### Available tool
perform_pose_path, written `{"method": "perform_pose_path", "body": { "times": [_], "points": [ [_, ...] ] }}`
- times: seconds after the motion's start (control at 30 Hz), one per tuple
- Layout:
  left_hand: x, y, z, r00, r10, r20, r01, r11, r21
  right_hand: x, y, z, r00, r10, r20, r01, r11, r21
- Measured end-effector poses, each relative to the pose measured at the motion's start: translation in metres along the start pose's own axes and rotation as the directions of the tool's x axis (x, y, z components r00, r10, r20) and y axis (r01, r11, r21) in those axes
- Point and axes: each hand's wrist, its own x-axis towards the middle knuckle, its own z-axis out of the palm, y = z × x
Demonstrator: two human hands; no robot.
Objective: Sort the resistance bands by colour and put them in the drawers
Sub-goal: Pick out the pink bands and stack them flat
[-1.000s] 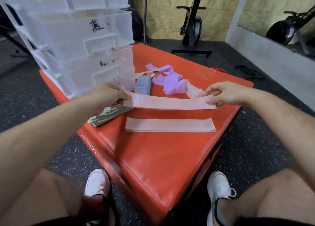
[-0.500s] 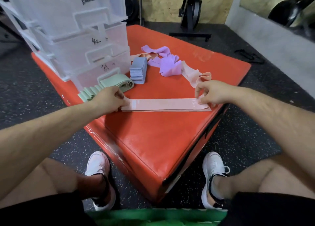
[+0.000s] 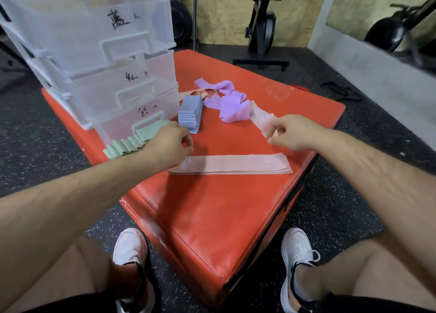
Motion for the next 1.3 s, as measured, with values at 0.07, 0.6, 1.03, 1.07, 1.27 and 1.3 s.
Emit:
{"method": "perform_pose_path", "body": {
  "times": [0.07,0.6,1.03,1.07,1.27,1.3],
  "points": [
    [0.019,0.017,0.004,0.999,0.043,-0.007,-0.043,0.999,-0.016,0.012,0.004,-0.004,0.999,0.006,-0.047,-0.006,1.000,0.004],
    [0.116,0.082,0.040,0.995,0.104,0.014,-0.099,0.973,-0.208,0.073,0.021,-0.008,0.989,0.125,-0.076,-0.119,0.989,0.087],
    [0.102,0.093,0.008,0.997,-0.022,0.068,0.061,0.756,-0.652,0.057,-0.018,-0.041,0.949,0.012,-0.314,0.136,0.885,0.446],
    [0.099,0.095,0.005,0.996,-0.037,0.084,0.085,0.710,-0.699,0.056,-0.021,-0.042,0.944,0.030,-0.329,0.138,0.869,0.475],
    [0.094,0.101,0.000,0.986,-0.166,0.006,0.112,0.642,-0.758,0.049,-0.036,-0.042,0.949,0.089,-0.301,0.123,0.775,0.619],
    [0.094,0.099,0.000,0.981,-0.192,0.002,0.131,0.659,-0.740,0.048,-0.038,-0.040,0.951,0.089,-0.297,0.122,0.773,0.623]
  ]
}}
